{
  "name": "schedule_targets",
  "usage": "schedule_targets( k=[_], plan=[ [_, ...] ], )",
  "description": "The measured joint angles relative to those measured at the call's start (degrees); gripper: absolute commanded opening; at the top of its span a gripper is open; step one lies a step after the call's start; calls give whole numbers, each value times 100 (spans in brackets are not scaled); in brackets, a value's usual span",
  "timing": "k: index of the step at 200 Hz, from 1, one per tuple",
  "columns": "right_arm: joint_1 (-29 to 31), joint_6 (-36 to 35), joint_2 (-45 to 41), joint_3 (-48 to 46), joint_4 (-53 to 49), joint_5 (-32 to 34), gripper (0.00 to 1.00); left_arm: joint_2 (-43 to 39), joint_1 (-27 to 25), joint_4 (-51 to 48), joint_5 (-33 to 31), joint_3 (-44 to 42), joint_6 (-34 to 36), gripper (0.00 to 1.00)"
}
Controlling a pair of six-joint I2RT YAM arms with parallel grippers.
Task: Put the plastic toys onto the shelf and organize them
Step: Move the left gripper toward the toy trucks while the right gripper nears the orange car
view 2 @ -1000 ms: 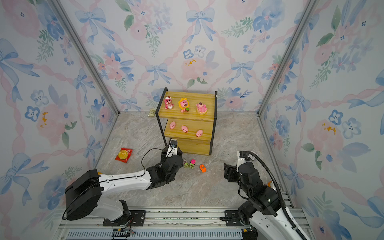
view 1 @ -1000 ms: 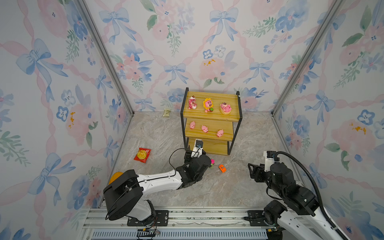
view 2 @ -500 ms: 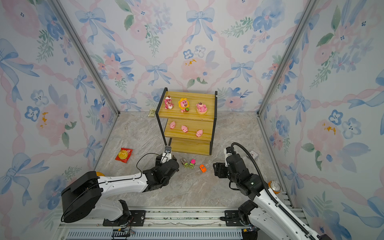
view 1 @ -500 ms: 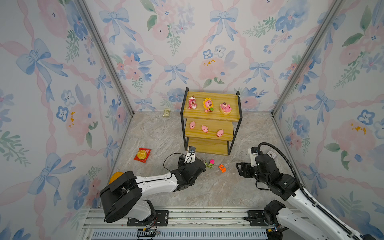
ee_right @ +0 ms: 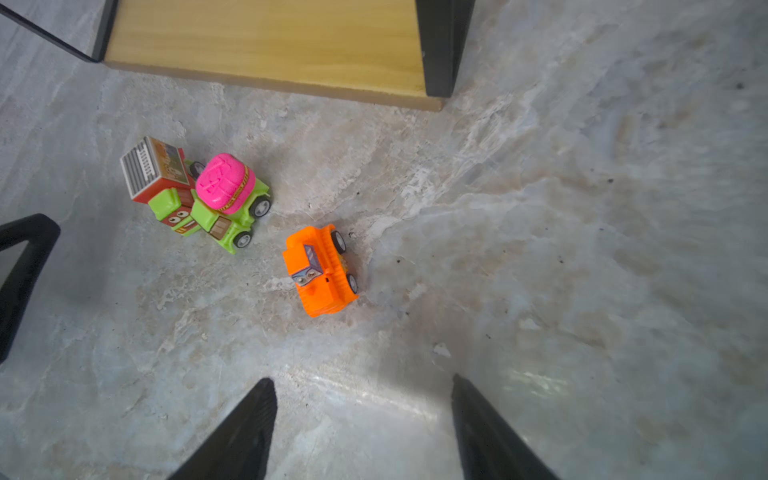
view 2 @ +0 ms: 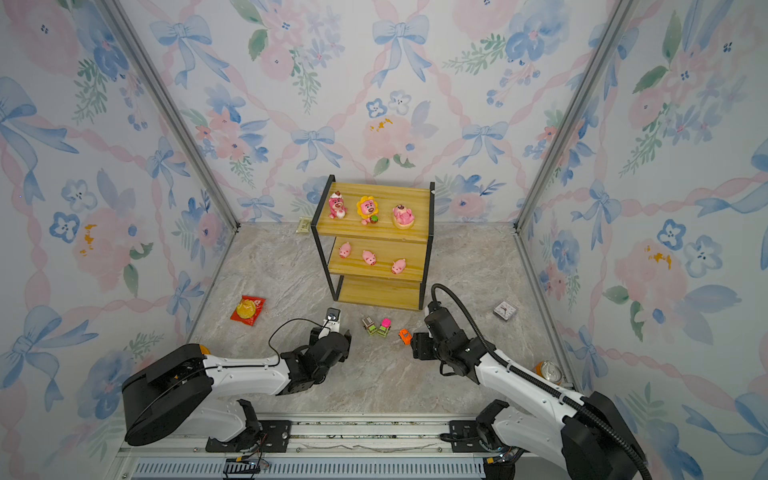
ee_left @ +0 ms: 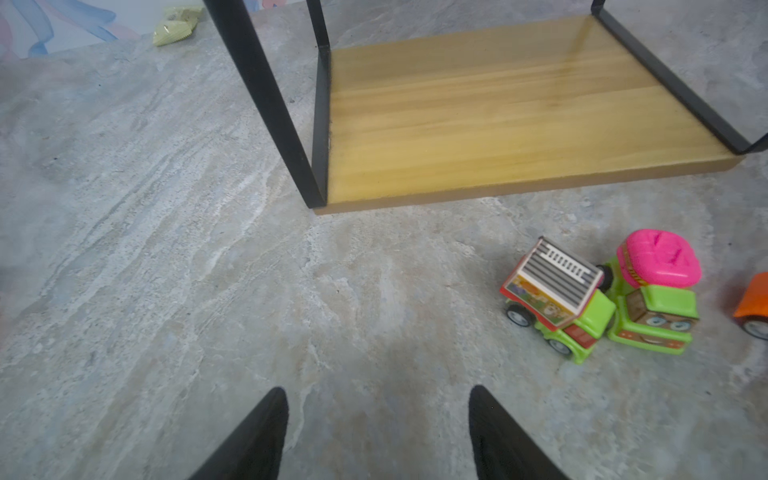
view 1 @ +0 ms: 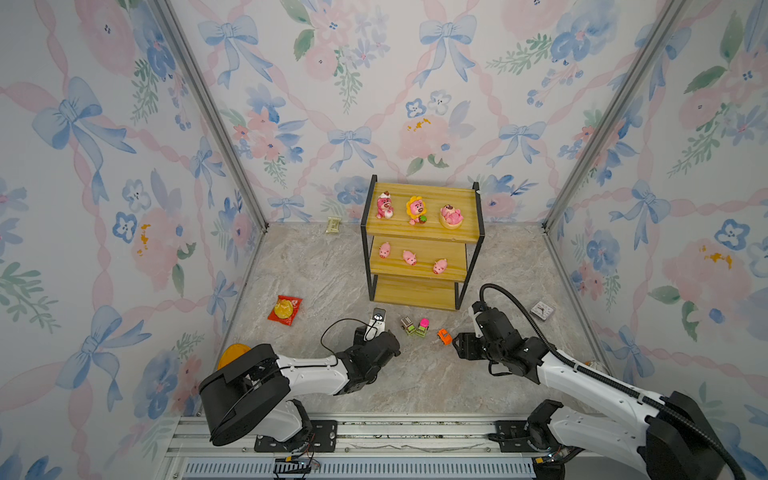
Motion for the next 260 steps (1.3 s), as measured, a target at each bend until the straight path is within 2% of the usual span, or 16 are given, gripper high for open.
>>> schedule_targets(
  k=[36,78,157,260],
  plan=[
    [424,-208,673,197,245,275,64,4,24,227,173,-13,-55,70],
    [601,-490,1099,361,514,584,62,4,59,343,254,-83,-155,71],
    [621,-1071,1657,713,651,909,60,4,101,343,271,-125,-201,71],
    [621,-1198,2037,780,793,922,53,4,105,345,271,-164,-282,71]
  ],
)
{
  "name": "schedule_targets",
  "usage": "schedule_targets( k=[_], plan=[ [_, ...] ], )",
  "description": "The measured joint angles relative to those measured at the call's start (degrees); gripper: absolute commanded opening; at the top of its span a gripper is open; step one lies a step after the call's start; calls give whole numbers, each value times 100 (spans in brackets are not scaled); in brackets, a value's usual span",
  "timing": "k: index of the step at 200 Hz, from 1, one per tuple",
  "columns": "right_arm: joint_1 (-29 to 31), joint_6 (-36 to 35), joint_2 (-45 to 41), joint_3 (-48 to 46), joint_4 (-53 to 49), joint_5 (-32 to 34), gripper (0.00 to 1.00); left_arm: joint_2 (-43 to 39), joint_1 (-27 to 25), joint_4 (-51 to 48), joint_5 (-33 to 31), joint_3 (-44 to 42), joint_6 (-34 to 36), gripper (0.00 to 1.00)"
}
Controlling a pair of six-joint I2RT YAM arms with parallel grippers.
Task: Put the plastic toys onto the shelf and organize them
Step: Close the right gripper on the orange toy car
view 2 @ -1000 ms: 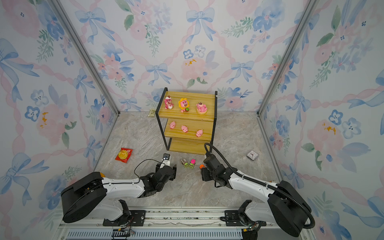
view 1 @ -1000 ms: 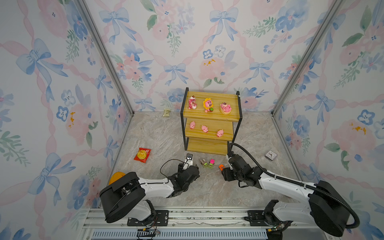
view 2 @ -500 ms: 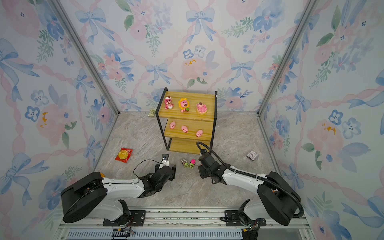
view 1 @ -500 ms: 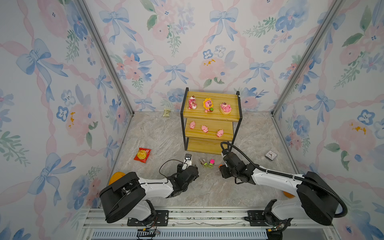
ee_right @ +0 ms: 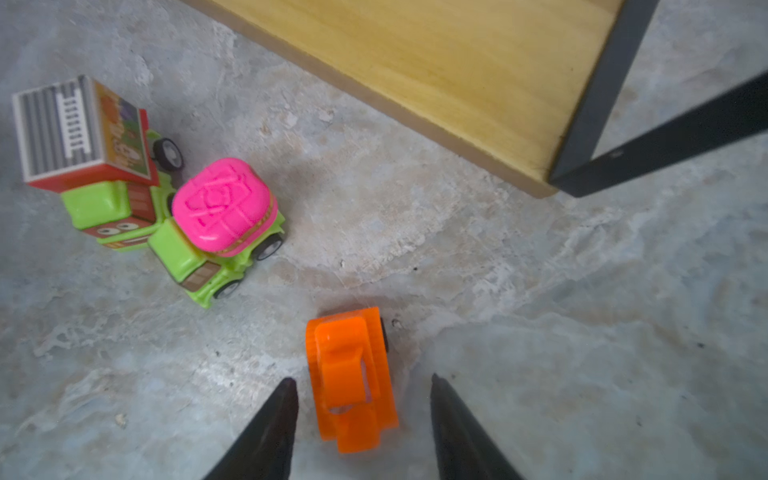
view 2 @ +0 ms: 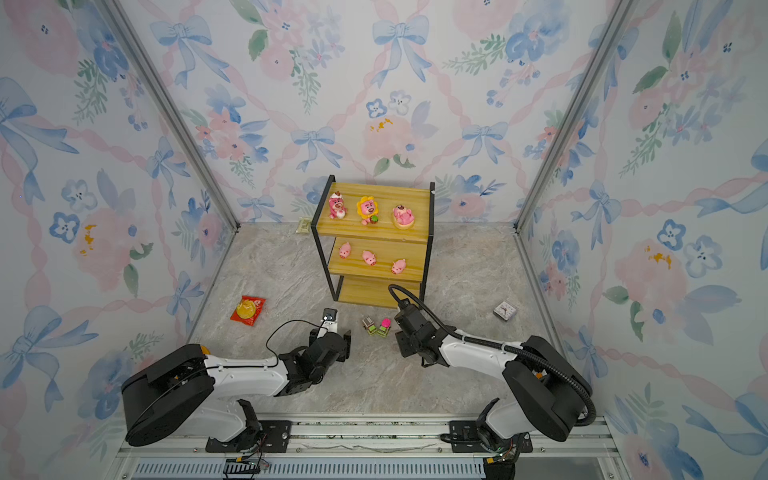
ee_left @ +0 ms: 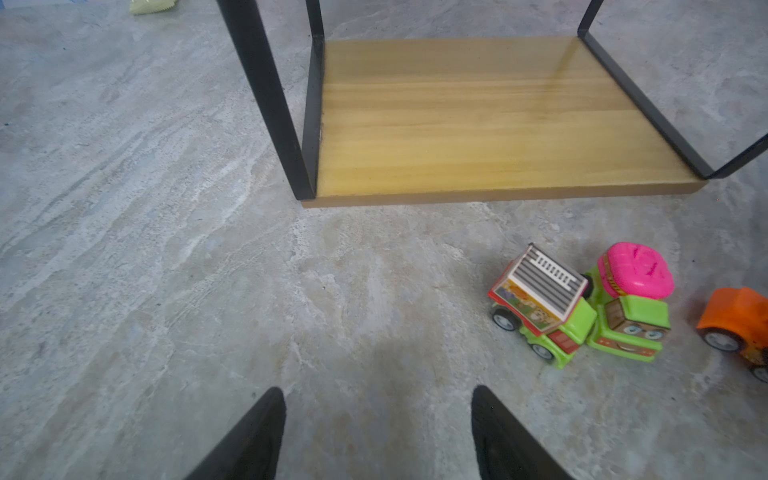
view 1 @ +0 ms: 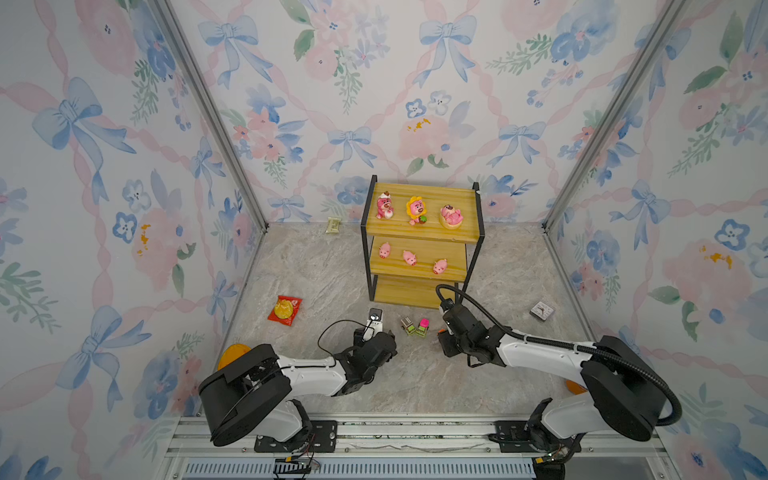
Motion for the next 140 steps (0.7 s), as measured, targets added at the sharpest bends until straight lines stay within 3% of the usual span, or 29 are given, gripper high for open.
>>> schedule_targets(
  k=[140],
  plan=[
    [20,22,249,-24,391,-236,31,37,0,0,22,0,-20,72]
  ],
)
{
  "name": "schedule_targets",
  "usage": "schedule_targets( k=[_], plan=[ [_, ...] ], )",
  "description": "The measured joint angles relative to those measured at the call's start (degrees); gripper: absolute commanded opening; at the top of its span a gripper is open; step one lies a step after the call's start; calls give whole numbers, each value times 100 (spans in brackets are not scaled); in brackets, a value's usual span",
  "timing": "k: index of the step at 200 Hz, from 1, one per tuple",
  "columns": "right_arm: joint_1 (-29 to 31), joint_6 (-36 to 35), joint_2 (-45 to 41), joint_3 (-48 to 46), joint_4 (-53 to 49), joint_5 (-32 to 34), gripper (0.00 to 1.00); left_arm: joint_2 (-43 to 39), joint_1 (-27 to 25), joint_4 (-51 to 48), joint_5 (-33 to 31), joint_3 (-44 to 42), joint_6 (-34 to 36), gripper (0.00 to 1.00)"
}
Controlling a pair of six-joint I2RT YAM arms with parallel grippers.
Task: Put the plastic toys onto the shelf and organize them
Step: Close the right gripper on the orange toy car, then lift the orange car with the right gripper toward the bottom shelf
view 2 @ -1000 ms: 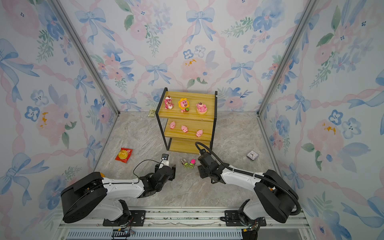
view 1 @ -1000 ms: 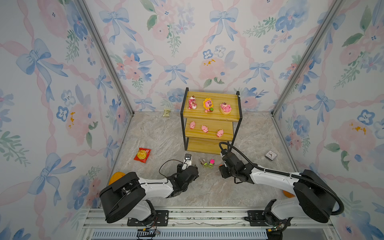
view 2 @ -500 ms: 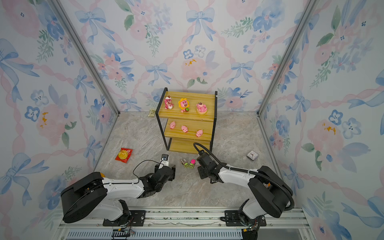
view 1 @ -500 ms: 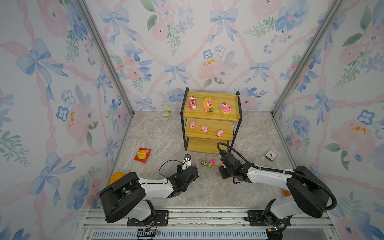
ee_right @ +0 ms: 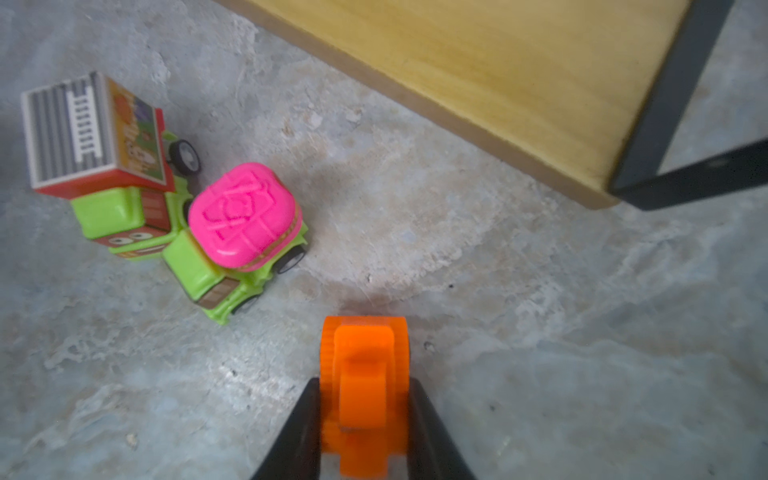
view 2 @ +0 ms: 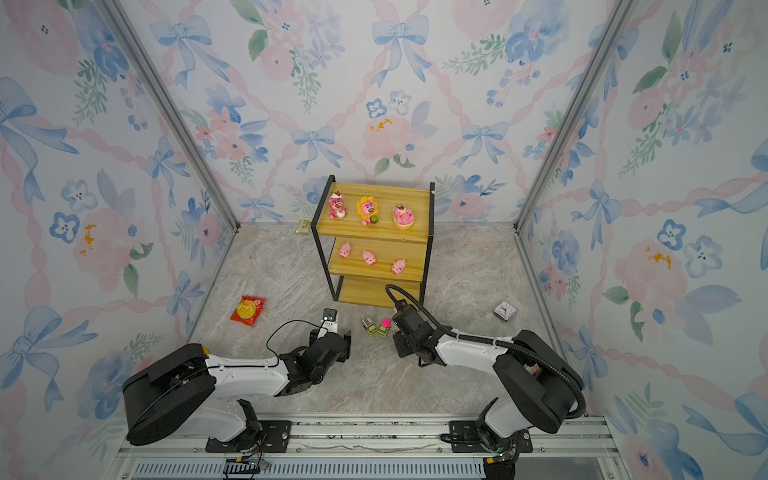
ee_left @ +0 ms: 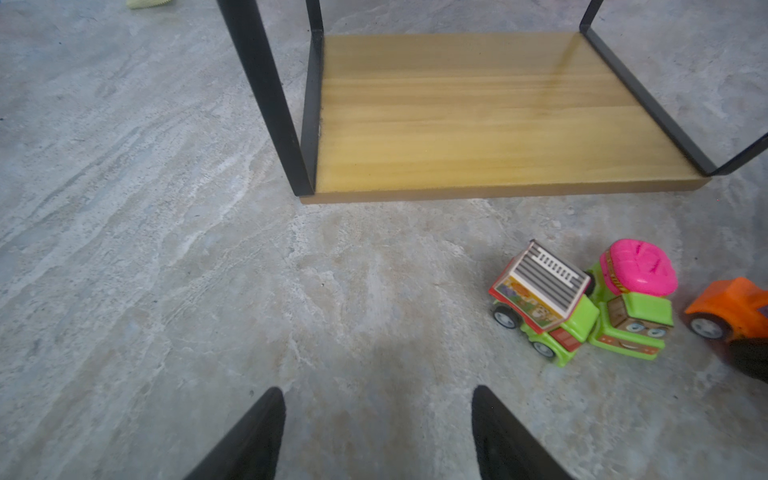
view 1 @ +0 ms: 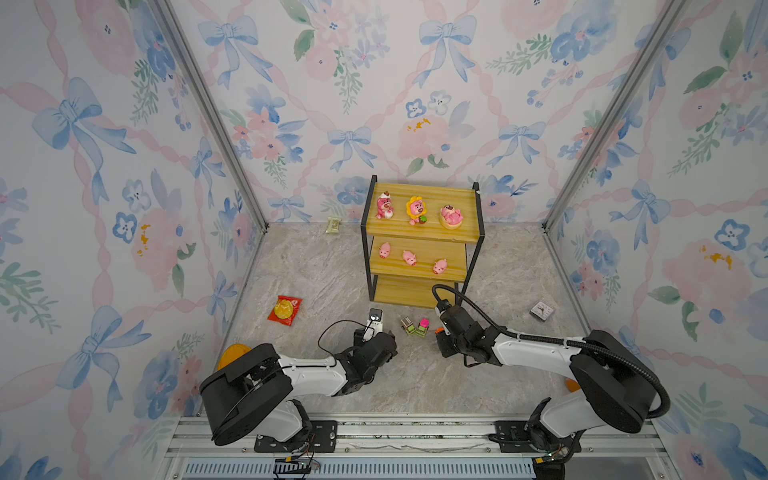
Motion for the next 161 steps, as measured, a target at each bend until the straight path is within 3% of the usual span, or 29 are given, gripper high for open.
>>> schedule_targets(
  k=[98,161],
  plan=[
    [7,-4,-374,-164,219,-85,28,-90,2,37,-28,-291,-205,72],
    [326,-92,-396,662,118,-127,28,-516,118,227,-66,-765,-407,73]
  ],
)
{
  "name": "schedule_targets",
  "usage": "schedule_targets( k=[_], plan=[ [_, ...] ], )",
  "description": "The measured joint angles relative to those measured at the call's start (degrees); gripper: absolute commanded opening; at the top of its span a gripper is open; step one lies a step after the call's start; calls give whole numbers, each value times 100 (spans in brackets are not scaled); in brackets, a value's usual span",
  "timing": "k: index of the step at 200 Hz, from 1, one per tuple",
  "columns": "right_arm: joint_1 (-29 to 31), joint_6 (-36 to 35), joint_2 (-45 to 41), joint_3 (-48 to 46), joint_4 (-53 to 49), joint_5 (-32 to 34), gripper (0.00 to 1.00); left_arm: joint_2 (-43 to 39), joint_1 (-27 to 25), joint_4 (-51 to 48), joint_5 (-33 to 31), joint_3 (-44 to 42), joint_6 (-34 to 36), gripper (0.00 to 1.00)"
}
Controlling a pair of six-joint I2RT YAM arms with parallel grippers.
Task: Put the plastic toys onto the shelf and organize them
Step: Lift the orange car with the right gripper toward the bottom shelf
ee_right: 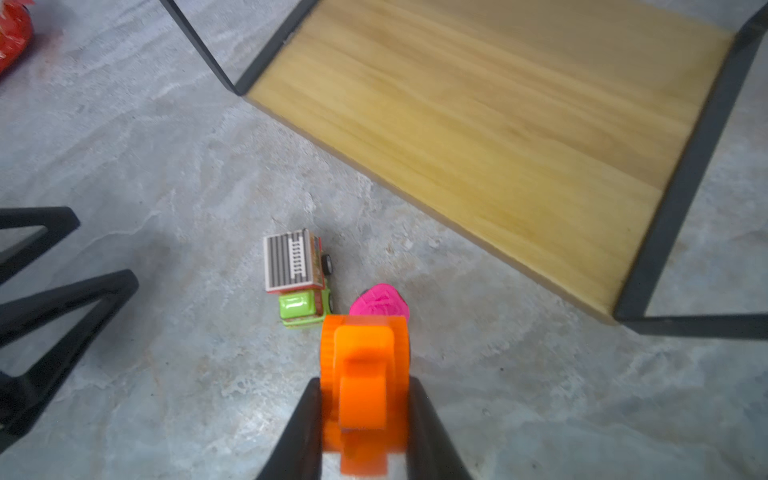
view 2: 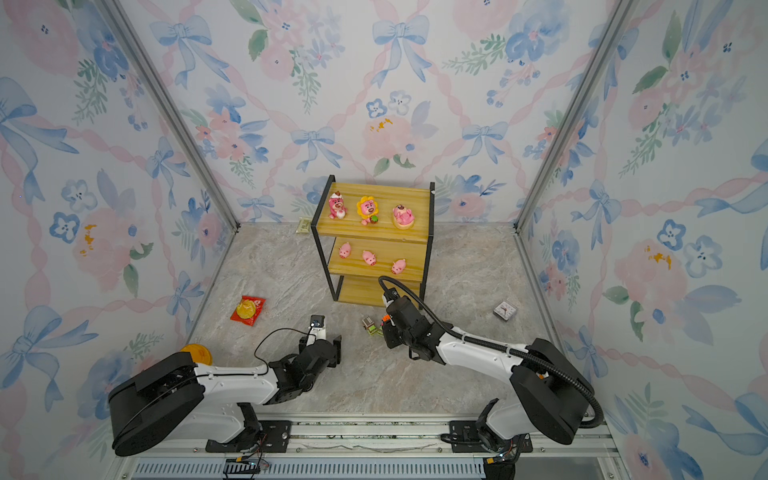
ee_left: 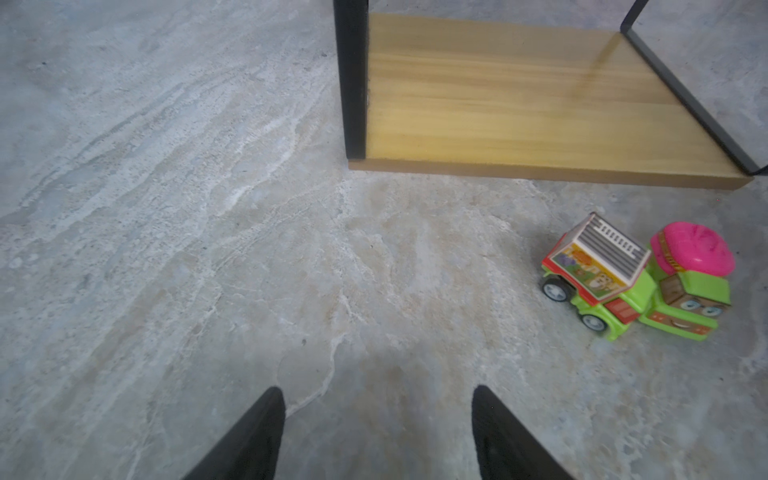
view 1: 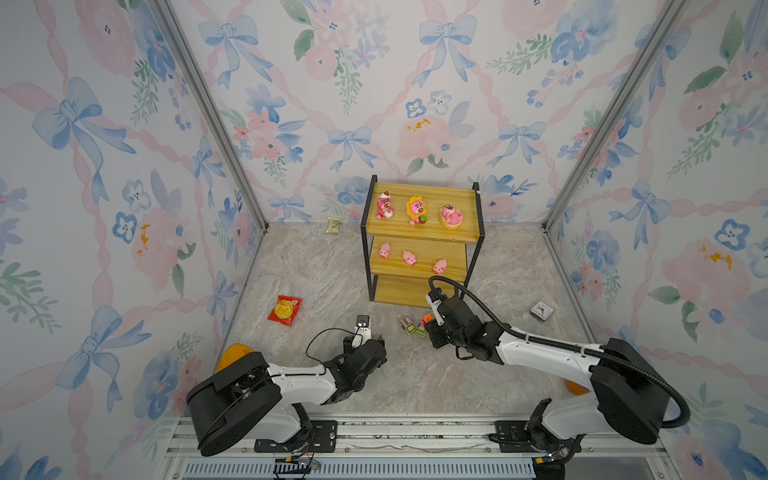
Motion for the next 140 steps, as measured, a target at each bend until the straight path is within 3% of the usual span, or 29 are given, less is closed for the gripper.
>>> schedule_targets(
  k=[140],
  plan=[
    [393,50,2199,1606,590,-199,27,-745,595,356,269,-549,393,74]
  ],
)
